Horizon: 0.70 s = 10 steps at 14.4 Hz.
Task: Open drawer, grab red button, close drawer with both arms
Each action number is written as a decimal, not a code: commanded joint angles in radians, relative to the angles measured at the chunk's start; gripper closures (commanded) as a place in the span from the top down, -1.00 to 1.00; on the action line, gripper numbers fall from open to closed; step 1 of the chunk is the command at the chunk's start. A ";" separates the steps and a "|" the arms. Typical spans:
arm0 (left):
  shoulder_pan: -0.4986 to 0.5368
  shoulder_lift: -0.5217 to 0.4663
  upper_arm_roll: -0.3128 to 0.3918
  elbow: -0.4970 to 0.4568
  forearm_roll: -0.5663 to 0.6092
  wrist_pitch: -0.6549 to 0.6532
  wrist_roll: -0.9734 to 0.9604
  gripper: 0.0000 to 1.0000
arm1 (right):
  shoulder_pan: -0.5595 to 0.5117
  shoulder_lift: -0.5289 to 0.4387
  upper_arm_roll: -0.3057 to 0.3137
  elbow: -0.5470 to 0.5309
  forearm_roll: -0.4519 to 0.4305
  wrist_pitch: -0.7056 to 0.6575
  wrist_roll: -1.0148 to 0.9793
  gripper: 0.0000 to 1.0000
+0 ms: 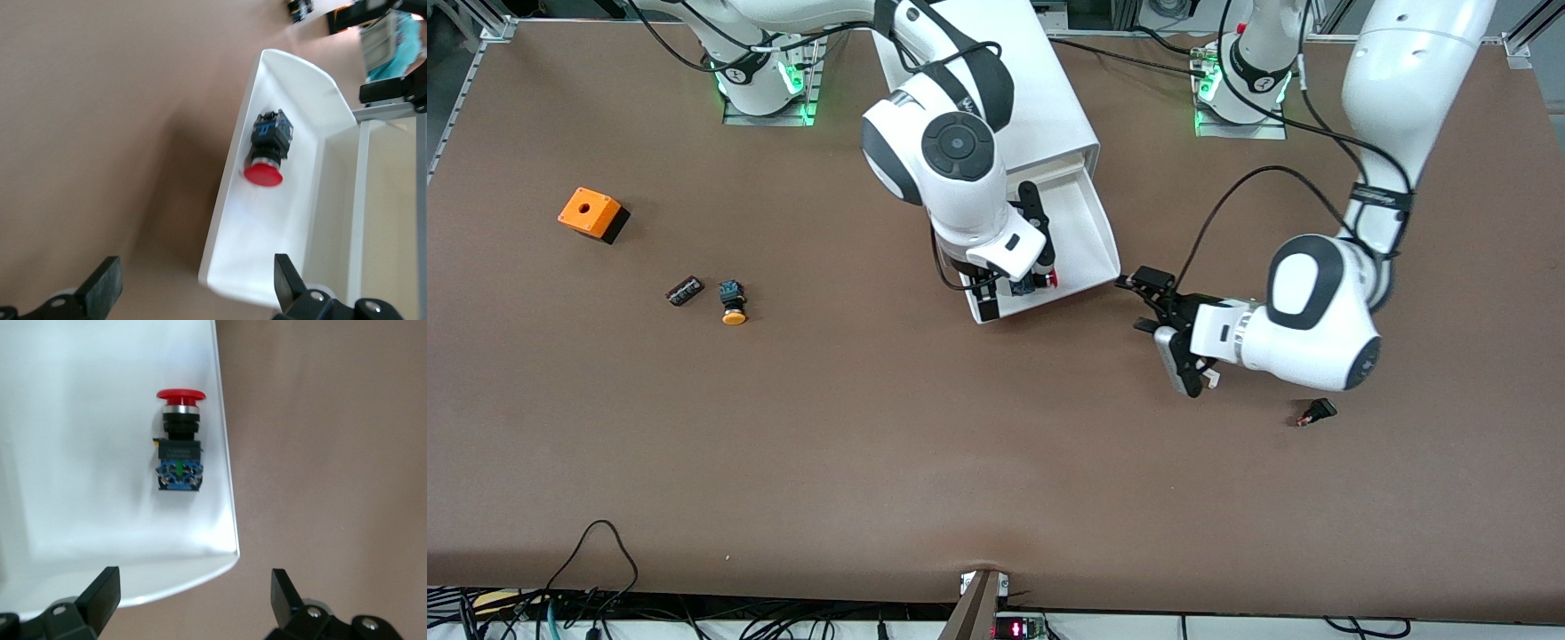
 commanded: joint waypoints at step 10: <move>0.007 -0.079 0.003 0.321 0.733 -0.174 -0.104 1.00 | 0.078 0.072 -0.014 0.013 0.005 0.002 0.062 1.00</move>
